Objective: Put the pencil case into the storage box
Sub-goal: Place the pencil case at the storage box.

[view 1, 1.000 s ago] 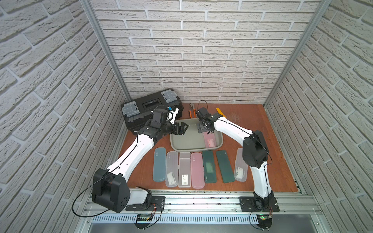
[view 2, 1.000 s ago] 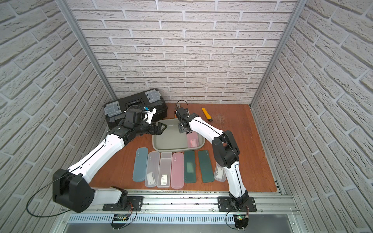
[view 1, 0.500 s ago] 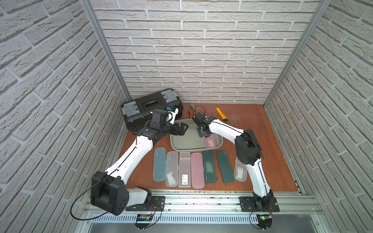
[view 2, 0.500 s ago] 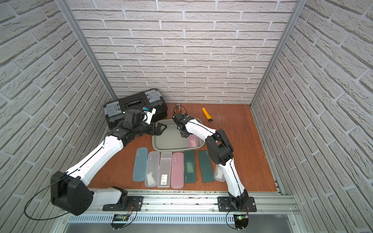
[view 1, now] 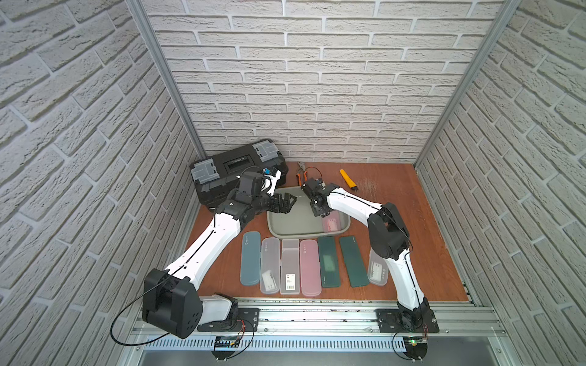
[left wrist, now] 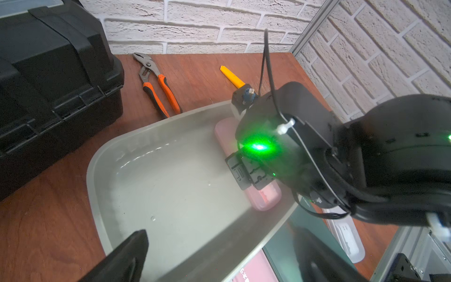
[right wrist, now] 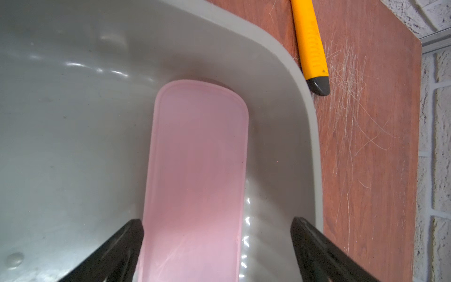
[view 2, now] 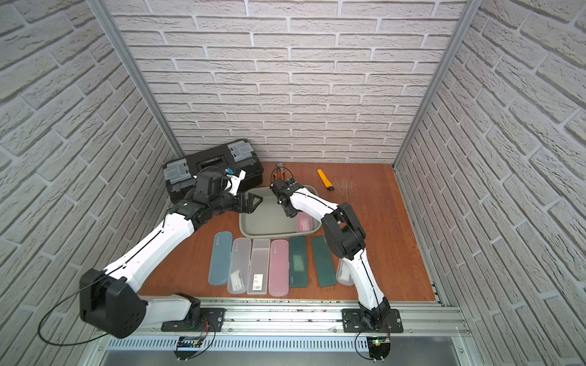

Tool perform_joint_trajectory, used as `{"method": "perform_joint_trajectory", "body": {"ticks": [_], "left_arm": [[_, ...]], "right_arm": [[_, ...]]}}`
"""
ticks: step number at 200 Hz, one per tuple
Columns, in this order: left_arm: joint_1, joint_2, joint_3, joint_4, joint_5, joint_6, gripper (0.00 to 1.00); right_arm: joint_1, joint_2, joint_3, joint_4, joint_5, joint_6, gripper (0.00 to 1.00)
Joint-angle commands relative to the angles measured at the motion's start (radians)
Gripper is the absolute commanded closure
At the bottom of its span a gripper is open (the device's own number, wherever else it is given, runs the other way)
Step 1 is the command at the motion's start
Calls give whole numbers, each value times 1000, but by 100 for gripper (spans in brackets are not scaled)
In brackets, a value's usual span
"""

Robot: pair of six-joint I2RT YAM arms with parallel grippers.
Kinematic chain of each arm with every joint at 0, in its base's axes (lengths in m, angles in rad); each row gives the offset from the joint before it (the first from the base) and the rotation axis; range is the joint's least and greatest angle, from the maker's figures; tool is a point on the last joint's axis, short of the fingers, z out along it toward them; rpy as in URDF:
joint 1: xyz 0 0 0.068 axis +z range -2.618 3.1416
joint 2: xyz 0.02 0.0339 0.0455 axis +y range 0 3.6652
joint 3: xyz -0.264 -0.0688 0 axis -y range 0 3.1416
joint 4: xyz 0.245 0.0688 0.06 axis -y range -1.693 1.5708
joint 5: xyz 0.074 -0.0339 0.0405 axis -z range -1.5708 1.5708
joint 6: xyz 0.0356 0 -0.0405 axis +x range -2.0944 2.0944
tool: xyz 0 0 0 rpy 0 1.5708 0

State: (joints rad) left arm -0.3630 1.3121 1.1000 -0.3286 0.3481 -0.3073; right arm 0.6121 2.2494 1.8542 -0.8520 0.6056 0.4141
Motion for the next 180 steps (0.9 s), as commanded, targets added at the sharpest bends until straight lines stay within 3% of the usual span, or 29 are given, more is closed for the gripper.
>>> {"method": "perform_joint_trajectory", "body": {"ticks": [1,180], "left_arm": [[-6,-7,6,25,5,13,2],[-24,-16,-3,20,-9,27,2]], "right_arm": [[30,-86,-21,-25,9,13,1],[43,-36,-77,-70,112,14,0]]}}
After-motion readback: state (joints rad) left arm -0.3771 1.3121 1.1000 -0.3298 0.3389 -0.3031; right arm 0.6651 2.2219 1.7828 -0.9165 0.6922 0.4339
